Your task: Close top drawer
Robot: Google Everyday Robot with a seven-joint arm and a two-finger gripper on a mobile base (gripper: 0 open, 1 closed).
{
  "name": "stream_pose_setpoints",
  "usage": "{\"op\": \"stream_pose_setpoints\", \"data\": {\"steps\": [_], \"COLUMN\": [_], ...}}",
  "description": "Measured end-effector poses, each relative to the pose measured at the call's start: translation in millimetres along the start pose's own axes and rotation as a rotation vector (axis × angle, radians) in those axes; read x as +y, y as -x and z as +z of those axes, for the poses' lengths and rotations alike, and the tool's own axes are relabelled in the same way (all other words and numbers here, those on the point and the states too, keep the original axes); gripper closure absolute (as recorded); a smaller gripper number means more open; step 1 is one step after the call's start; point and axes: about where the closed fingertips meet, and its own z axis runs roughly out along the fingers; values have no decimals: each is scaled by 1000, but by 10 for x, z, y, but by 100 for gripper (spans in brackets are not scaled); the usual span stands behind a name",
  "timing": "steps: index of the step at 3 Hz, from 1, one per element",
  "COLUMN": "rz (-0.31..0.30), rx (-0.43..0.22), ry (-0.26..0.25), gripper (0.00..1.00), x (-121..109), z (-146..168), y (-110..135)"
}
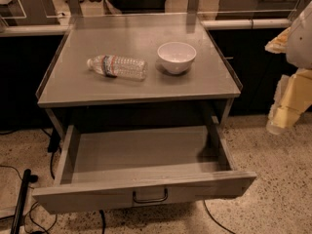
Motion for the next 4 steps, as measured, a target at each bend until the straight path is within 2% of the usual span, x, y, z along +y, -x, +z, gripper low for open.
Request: {"op": "stream_pose_setpoints", "data": {"steps": [2, 3, 4], "rz": [3, 13, 40], "rx": [-15, -62, -98], "ry": [-7, -4, 17], "gripper": [0, 0, 18], "x": [92, 320, 611], "z": [-12, 79, 343], "y": [5, 25, 8]}}
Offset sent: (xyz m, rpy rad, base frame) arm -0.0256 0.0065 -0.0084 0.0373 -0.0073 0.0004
